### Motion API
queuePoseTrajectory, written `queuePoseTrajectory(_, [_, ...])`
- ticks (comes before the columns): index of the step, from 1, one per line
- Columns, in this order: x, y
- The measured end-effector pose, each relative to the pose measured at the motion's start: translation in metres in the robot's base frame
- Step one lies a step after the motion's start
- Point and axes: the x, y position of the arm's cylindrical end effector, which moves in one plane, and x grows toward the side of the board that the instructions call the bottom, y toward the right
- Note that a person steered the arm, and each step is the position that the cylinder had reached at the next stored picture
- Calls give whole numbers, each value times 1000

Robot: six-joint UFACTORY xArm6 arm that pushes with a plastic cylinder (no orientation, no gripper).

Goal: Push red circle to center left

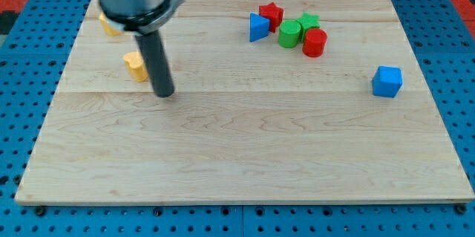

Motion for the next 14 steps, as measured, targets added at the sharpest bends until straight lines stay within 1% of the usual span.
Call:
queuePoseTrajectory(2, [-60,-73])
queuePoseTrajectory(4, [-54,-82])
queuePoseTrajectory(5, [-54,0])
queuePoseTrajectory(6, [-60,126])
queuePoseTrajectory(7, [-57,246])
queuePoseTrajectory(8, [-77,316])
queuePoseTrajectory(9, [-110,299])
queuePoseTrajectory(10, [-83,225])
queuePoseTrajectory(11, [-54,134])
queuePoseTrajectory(12, [-59,51])
queuePoseTrajectory(13, [-42,-20])
queuePoseTrajectory(14, [-40,-5])
